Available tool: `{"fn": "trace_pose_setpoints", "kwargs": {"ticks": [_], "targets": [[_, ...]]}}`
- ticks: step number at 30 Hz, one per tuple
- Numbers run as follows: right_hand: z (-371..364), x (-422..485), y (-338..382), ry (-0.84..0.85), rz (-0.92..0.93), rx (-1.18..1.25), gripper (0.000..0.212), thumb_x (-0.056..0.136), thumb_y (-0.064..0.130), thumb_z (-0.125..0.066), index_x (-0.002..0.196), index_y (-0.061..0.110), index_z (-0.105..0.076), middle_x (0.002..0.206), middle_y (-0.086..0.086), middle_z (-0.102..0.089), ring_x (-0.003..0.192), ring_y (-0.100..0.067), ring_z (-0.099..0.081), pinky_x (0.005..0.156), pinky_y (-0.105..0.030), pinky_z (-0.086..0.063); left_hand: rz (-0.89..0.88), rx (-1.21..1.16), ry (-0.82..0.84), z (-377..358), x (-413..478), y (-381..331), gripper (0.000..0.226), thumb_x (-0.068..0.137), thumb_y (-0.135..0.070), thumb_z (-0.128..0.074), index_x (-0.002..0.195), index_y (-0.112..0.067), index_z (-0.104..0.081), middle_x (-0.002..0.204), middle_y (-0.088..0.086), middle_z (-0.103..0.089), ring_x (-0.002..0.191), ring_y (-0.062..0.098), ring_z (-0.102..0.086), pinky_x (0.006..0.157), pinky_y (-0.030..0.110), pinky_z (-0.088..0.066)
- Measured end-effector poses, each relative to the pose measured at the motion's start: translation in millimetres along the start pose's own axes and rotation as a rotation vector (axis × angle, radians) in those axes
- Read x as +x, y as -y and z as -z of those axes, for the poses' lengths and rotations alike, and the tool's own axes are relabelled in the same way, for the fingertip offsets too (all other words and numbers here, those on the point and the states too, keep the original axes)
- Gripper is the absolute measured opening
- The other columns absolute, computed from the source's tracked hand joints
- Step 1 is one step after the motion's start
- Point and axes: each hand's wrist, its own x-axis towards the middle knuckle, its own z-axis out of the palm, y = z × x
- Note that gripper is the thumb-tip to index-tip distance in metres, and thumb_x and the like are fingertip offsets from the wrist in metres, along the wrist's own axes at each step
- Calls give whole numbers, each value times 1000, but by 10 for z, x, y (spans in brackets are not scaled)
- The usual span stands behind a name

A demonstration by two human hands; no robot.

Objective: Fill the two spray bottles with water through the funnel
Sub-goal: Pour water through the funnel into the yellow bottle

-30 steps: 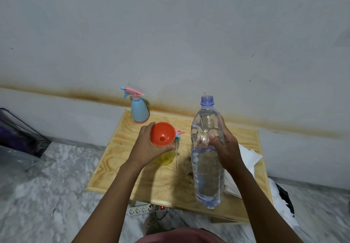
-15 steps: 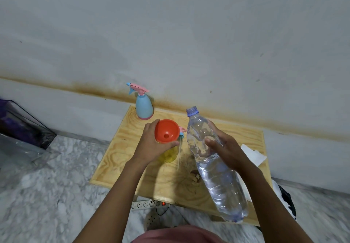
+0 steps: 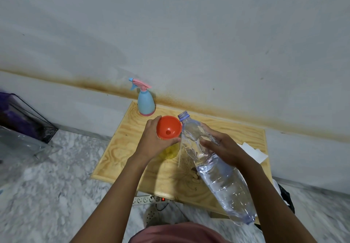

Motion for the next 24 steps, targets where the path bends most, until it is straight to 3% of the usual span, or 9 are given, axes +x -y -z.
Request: {"fn": "trace_pose_setpoints", "kwargs": {"ticks": [3, 6, 10, 13, 15, 19, 21, 24], "targets": [[7, 9, 0, 27, -21, -6, 66, 88, 59, -57, 146, 49, -28, 136, 21, -50, 128, -2, -47, 108, -28, -37, -6, -8, -3, 2, -3, 4, 100, 61, -43, -90, 143, -24, -37, 127, -9, -39, 115, 8, -45, 90, 22, -38], [13, 25, 7, 56, -23, -16, 67, 86, 57, -57, 147, 44, -31, 147, 15, -43, 134, 1, -40, 105, -19, -34, -12, -7, -7, -1, 4, 16, 98, 61, -42, -91, 142, -25, -39, 125, -9, -41, 113, 7, -46, 85, 14, -37], [14, 56, -22, 108, -16, -42, 77, 81, 71, -57, 148, 41, -35, 152, 16, -40, 133, -1, -47, 110, -32, -40, -11, -23, -9, -7, 14, 36, 96, 61, -42, -91, 141, -27, -40, 125, -8, -43, 112, 7, -47, 78, 5, -35], [19, 56, -6, 131, -23, -52, 70, 84, 65, -56, 147, 41, -39, 140, 13, -56, 108, -5, -66, 91, -27, -53, -19, -20, -13, -9, 12, 40, 94, 64, -39, -90, 141, -25, -40, 124, -8, -42, 111, 7, -47, 77, 5, -35], [22, 50, 19, 131, -23, -40, 62, 86, 61, -58, 143, 47, -40, 128, 19, -62, 104, -7, -67, 89, -27, -53, -23, -17, -16, -11, 13, 49, 93, 64, -39, -90, 142, -24, -40, 124, -8, -42, 111, 7, -47, 77, 5, -35], [33, 41, 92, 157, -36, -52, 44, 87, 59, -57, 124, 71, -36, 131, 21, -59, 99, 2, -66, 88, -22, -51, -25, -21, -12, -13, 16, 60, 95, 64, -40, -89, 143, -22, -39, 126, -5, -43, 113, 8, -47, 78, 4, -35], [32, 43, 98, 161, -36, -56, 50, 89, 58, -57, 134, 63, -36, 126, 17, -63, 88, 6, -67, 91, -29, -51, -26, -22, -13, -12, 15, 57, 95, 64, -40, -89, 143, -22, -39, 126, -5, -43, 112, 7, -46, 78, 3, -34], [37, 47, 100, 170, -47, -63, 62, 87, 56, -57, 144, 47, -36, 98, 27, -67, 75, 5, -69, 92, -34, -52, -28, -19, -11, -13, 12, 60, 95, 65, -40, -89, 144, -22, -38, 127, -5, -43, 112, 7, -46, 78, 3, -34]]}}
